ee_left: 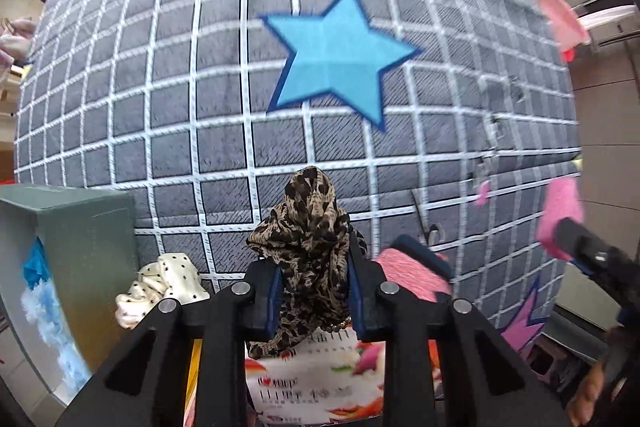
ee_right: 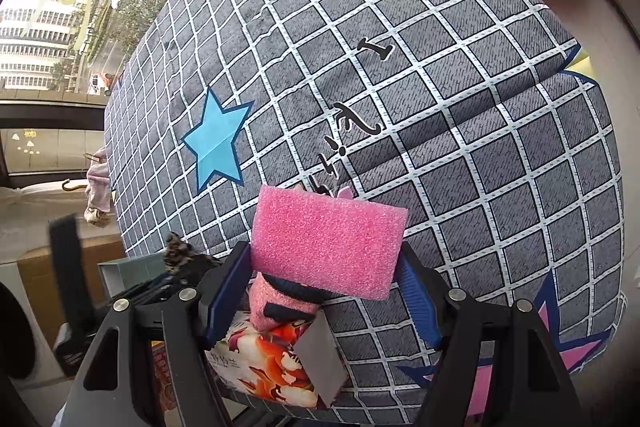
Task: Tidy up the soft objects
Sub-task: 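Grasp the leopard-print cloth with the left tool while the right grasps a pink sponge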
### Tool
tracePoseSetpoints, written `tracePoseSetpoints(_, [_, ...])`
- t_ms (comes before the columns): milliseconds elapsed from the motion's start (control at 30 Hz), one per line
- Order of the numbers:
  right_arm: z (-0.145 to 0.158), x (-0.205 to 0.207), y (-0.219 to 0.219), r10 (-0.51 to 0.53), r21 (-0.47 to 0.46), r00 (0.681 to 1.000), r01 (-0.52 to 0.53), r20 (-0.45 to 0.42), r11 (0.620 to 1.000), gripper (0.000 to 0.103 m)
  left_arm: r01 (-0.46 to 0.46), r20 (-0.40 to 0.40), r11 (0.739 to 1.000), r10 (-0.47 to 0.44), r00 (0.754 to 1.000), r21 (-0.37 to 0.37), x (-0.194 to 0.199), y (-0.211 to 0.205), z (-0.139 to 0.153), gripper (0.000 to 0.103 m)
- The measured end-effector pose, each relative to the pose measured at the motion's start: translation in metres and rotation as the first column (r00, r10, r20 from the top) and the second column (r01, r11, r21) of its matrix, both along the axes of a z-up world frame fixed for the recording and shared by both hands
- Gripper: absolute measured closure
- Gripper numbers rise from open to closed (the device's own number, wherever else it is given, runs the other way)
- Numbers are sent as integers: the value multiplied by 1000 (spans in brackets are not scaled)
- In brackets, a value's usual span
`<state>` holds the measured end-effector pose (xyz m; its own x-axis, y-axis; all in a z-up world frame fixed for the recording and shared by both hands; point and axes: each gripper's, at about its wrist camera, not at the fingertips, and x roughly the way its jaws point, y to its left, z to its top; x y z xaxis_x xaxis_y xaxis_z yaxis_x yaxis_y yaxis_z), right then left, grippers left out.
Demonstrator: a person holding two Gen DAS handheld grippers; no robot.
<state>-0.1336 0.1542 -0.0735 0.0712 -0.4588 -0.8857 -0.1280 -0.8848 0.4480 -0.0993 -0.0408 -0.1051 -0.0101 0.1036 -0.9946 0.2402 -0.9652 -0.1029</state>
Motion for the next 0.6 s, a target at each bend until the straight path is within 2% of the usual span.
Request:
tracePoseSetpoints(300, [13,12,-9,22,20,1000,-21,-20,1000,30,54,-116,998,-51,992,22,11,1,45,74])
tracePoseSetpoints(400, [17,19,-12,22,24,999,-21,-23,999,30,58,-138,998,-52,989,39,26,-15,58,74])
tracePoseSetpoints(600, [24,32,-19,13,38,999,-12,-35,999,30,93,-175,994,-82,981,54,37,-14,70,74])
